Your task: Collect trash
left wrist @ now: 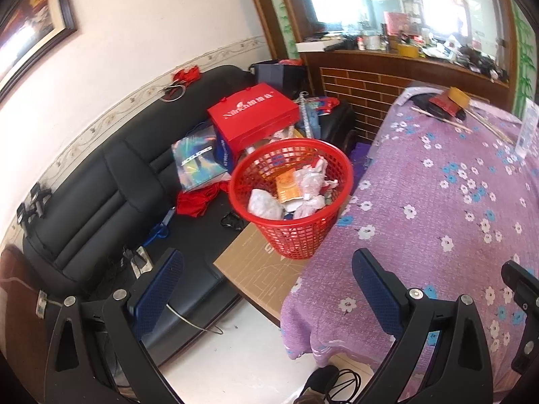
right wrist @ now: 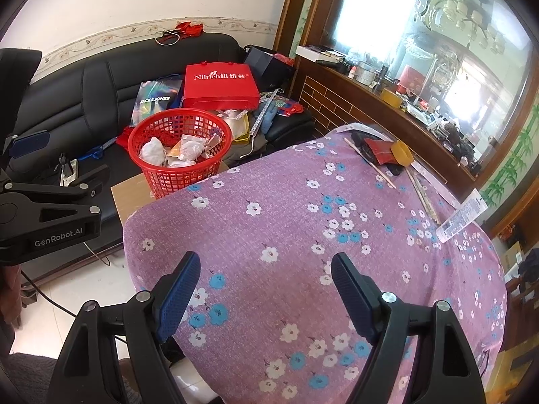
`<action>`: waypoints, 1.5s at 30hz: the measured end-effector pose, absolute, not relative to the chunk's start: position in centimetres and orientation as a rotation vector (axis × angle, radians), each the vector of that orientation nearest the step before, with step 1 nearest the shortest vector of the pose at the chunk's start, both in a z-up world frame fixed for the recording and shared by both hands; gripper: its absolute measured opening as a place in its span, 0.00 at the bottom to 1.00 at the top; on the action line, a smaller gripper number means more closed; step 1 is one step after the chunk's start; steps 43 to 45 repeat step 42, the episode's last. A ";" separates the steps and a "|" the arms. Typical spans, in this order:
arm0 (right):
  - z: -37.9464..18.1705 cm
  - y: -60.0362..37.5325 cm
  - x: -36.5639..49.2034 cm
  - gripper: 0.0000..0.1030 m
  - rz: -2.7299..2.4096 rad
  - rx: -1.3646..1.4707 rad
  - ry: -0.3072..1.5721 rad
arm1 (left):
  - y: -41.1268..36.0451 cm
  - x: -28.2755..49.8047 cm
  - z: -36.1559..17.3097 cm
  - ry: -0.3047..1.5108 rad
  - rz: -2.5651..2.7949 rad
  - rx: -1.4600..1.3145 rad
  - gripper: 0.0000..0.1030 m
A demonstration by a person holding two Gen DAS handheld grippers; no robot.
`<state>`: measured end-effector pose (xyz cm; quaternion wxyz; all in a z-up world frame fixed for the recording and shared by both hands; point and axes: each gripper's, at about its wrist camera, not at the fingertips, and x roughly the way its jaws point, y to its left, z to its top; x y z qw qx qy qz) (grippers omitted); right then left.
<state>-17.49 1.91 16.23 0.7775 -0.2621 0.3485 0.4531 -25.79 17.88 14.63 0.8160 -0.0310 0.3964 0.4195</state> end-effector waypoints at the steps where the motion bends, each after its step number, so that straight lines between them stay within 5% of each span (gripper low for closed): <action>1: 16.0 1.8 -17.0 0.81 0.971 -0.553 0.774 | 17.7 -25.3 14.5 0.852 0.871 -0.059 0.97; 21: 1.5 -22.5 0.9 0.81 0.176 -0.096 1.113 | -1.0 -3.2 0.9 1.064 0.078 0.034 0.97; 28: 0.8 -22.1 2.5 0.88 0.179 -0.075 1.069 | -0.5 -1.4 0.3 1.036 0.080 -0.039 1.00; 30: 0.4 -21.4 3.1 1.00 0.204 -0.080 1.093 | -0.6 -1.2 0.2 1.024 0.081 -0.037 1.00; 45: 0.2 -20.9 3.0 1.00 0.208 -0.093 1.095 | -0.6 -0.5 -0.1 1.012 0.091 -0.045 1.00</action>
